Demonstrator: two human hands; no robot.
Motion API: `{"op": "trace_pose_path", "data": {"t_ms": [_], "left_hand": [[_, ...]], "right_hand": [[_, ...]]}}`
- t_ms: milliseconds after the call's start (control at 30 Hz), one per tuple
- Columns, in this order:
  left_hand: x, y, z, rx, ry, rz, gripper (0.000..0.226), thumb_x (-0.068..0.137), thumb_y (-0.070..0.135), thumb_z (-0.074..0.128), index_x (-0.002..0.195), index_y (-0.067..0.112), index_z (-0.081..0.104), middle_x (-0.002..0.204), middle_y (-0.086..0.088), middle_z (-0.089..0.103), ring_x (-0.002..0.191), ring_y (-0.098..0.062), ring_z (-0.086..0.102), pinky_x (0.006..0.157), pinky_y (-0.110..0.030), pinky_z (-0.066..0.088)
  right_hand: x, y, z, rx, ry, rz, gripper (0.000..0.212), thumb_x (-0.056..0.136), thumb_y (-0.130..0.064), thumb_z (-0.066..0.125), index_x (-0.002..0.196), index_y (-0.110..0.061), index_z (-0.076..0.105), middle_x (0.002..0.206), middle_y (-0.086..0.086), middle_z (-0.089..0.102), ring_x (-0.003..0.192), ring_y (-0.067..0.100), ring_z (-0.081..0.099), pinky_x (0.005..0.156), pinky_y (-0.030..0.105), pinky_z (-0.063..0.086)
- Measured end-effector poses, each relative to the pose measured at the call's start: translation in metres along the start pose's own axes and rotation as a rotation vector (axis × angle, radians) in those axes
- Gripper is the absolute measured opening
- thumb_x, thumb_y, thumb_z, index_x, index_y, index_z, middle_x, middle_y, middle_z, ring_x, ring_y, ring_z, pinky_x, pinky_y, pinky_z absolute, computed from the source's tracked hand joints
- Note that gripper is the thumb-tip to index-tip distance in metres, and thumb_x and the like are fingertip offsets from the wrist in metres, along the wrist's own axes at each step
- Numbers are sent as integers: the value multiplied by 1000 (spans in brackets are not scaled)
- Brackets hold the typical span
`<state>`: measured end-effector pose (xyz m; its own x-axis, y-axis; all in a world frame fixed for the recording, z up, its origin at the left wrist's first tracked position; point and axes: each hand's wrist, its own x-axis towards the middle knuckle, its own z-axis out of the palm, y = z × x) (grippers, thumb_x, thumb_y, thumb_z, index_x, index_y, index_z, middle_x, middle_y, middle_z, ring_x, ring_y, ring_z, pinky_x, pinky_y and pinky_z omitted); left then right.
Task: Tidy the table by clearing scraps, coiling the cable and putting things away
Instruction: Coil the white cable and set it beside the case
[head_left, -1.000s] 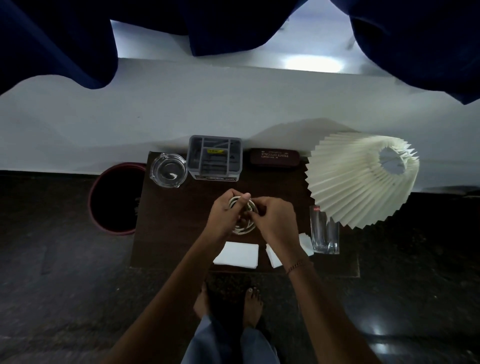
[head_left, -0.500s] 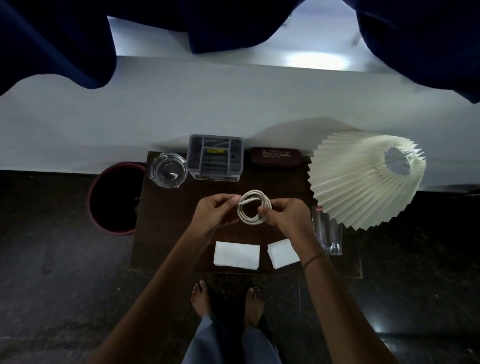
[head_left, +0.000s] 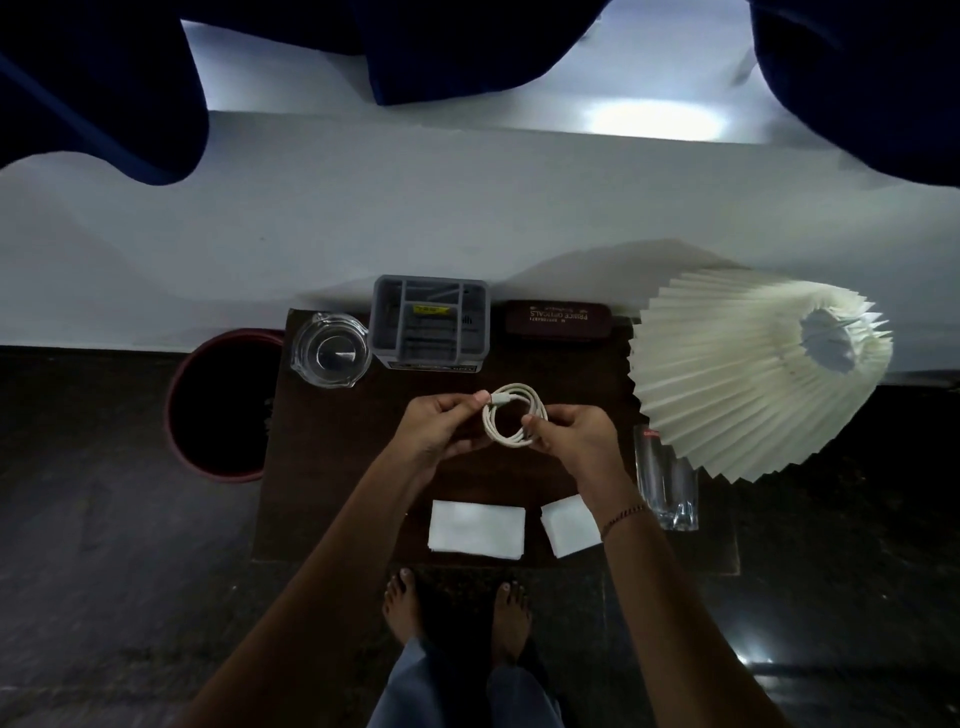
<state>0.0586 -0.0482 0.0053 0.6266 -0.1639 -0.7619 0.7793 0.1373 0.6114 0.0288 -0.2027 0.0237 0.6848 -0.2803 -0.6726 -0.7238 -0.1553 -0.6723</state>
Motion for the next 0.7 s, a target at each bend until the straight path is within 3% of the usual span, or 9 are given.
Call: {"op": "trace_pose_path", "data": {"t_ms": [167, 300, 433, 533, 700], "left_hand": [[17, -6, 4, 140, 99, 164, 22, 87, 12, 59, 105, 1, 65, 95, -6, 68, 89, -15, 65, 60, -22, 58], [19, -11, 13, 368, 171, 356, 23, 89, 12, 57, 110, 6, 64, 98, -3, 66, 84, -5, 64, 68, -21, 58], [20, -13, 16, 509, 215, 455, 21, 90, 18, 55, 106, 9, 65, 91, -2, 68, 81, -9, 66, 76, -35, 58], [23, -14, 17, 547, 250, 475, 19, 91, 21, 54, 102, 11, 66, 85, 0, 67, 80, -17, 68, 75, -45, 58], [28, -13, 20, 494, 357, 398, 21, 90, 30, 54, 99, 17, 67, 89, -3, 69, 83, -20, 67, 80, -47, 55]], "right_hand": [[14, 3, 2, 39, 41, -6, 28, 79, -10, 69, 104, 2, 64, 77, 2, 66, 71, 10, 66, 70, 23, 58], [21, 1, 0, -114, 99, -78, 30, 81, -17, 68, 108, -3, 64, 74, 0, 65, 68, 8, 66, 65, 21, 56], [25, 4, -2, -303, 117, -173, 30, 82, -23, 66, 109, -9, 65, 90, 7, 72, 75, 14, 68, 74, 32, 58], [24, 4, -2, -348, 105, -214, 30, 83, -23, 65, 110, -10, 65, 98, 7, 71, 82, 16, 68, 78, 34, 58], [20, 7, -1, -335, 53, -267, 26, 84, -19, 64, 108, -9, 65, 99, 6, 71, 82, 15, 67, 72, 22, 53]]}}
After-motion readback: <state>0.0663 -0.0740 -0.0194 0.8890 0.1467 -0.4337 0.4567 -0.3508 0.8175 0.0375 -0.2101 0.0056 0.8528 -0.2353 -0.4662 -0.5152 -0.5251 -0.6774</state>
